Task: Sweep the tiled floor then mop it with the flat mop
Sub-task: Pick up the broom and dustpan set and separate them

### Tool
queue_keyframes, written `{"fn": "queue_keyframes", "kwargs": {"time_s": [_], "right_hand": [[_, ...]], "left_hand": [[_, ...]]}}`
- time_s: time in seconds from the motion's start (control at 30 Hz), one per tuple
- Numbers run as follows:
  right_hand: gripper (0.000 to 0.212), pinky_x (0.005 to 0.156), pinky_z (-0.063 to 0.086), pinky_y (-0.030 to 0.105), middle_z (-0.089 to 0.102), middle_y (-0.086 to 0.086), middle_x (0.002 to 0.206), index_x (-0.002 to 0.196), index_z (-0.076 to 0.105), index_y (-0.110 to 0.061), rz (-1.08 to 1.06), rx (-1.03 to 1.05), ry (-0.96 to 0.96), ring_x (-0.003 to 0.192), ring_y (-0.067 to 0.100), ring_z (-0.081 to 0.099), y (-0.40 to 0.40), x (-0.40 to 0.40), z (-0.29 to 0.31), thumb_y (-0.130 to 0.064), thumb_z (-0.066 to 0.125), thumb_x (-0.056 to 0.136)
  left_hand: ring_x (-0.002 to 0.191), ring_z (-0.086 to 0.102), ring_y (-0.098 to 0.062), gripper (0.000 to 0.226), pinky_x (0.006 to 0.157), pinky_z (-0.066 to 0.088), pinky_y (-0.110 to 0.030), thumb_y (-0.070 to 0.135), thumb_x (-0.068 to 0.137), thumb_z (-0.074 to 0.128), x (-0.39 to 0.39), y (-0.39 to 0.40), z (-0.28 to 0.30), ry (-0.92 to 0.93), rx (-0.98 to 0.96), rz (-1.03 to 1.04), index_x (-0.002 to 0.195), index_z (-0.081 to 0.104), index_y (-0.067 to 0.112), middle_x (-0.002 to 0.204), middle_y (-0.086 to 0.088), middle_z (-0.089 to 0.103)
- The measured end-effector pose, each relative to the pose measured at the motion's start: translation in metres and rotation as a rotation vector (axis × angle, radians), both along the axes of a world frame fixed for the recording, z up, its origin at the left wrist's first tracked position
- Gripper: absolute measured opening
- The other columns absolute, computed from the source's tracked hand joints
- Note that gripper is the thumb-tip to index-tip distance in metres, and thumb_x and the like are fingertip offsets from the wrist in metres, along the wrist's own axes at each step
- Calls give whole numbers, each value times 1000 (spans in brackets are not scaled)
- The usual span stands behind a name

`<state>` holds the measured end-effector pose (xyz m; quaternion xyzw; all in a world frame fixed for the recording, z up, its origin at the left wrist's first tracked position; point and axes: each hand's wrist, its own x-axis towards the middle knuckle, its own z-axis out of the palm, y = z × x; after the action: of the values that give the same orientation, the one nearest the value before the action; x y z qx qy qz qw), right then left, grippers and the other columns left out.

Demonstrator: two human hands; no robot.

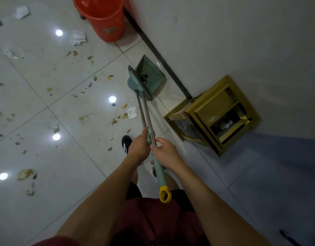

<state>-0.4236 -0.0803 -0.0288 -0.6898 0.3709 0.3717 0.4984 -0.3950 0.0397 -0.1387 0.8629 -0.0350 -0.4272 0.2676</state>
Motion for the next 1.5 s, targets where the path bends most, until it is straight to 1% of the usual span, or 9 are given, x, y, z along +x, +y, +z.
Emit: {"fn": "queue_keyframes", "kwargs": {"time_s": [0.2,0.4,0.5,0.63,0.83,1.0,1.17,1.33,1.5], "right_hand": [[27,47,54,32,69,17,89,99,55,-35,-148,72,112,48,22,64,-1,6,2,-13,46,88],[35,36,47,24,64,6,88,119,60,-25,16,-124,21,55,24,63,-3,13,5,-11,40,93],[34,54,61,38,65,9,100,126,57,-20,95,-189,3,76,29,68,-1,11,4,-13,41,97],[38,82,60,46,65,14,116,136,50,-16,180,-264,-23,100,32,67,0,12,2,-13,42,99],[42,87,57,41,64,14,118,140,46,-15,317,-363,-74,108,33,64,-7,21,-1,-15,45,98],[40,82,54,37,65,12,118,139,48,-16,385,-416,-129,107,30,64,-8,24,-1,-12,45,99],[55,85,57,41,65,13,118,152,32,-18,527,-476,-135,105,29,65,-7,28,0,-10,46,99],[61,92,53,41,61,18,129,156,26,-14,656,-540,-173,114,33,61,-20,25,1,-6,46,98],[58,94,54,42,62,20,127,154,31,-12,593,-481,-195,114,33,61,-41,18,2,-3,40,98]], "left_hand": [[90,66,-33,80,78,58,-49,18,94,58,2,-13,-2,-18,41,-34,160,13,28,110,-18,66],[96,65,-34,78,82,57,-49,28,94,60,15,-20,-4,-52,86,-120,159,16,27,117,-19,64],[92,65,-35,76,78,57,-48,27,95,57,17,-21,-6,-73,100,-156,159,16,27,114,-18,65],[82,65,-34,72,70,57,-48,25,95,56,18,-24,-6,-124,94,-172,156,18,25,104,-18,68],[63,54,-31,61,53,46,-38,25,92,60,30,-29,0,-233,112,-202,145,30,22,91,-16,68],[60,57,-30,48,53,52,-40,24,93,59,33,-26,11,-275,118,-177,136,36,21,86,-14,67],[59,53,-28,45,56,55,-43,21,92,57,41,-21,24,-293,159,-210,132,36,17,87,-13,65],[52,45,-15,37,49,42,-32,25,99,53,45,-2,39,-364,214,-124,133,39,20,80,-6,58],[60,58,-24,36,59,57,-38,25,99,50,55,26,57,-445,272,16,135,47,24,81,-8,65]]}}
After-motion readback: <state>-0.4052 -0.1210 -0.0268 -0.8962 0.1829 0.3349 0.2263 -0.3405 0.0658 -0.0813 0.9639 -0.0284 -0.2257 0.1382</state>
